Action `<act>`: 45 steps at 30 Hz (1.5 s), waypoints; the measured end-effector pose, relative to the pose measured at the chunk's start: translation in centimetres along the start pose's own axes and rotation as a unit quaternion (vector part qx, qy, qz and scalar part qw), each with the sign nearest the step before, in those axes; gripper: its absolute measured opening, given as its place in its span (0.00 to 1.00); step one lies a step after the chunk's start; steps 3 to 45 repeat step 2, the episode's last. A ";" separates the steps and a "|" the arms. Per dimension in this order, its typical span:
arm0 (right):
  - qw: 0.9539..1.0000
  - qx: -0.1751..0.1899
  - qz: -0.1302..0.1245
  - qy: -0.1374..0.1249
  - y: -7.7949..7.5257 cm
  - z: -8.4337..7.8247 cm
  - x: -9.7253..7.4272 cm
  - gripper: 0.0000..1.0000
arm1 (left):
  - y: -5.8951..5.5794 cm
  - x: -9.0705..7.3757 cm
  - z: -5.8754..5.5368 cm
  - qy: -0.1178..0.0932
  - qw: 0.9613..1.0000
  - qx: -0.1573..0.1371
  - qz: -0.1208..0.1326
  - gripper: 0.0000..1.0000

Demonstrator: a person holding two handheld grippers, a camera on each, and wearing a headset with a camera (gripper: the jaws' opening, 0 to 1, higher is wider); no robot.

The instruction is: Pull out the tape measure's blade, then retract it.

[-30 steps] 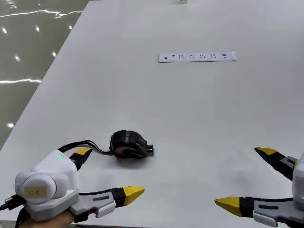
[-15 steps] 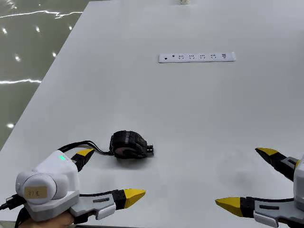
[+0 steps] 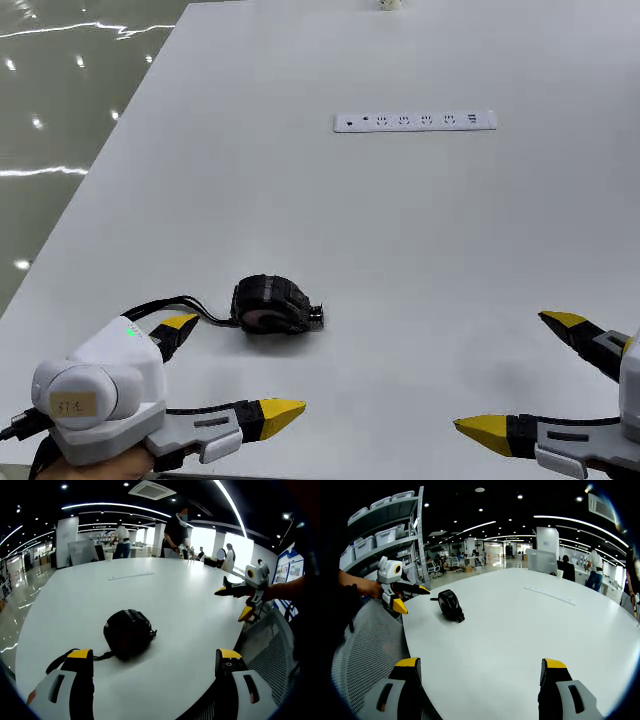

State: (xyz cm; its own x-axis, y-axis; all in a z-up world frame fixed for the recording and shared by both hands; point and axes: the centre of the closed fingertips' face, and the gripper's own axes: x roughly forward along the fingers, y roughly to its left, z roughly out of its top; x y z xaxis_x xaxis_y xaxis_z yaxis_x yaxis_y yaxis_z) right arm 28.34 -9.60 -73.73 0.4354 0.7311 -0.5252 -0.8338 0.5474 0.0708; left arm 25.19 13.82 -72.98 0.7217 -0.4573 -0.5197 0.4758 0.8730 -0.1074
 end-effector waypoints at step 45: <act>1.000 -0.001 0.000 0.000 0.0 0.0 0.0 0.99 | 0.0 0.0 0.0 0.000 1.000 -0.001 0.000 0.99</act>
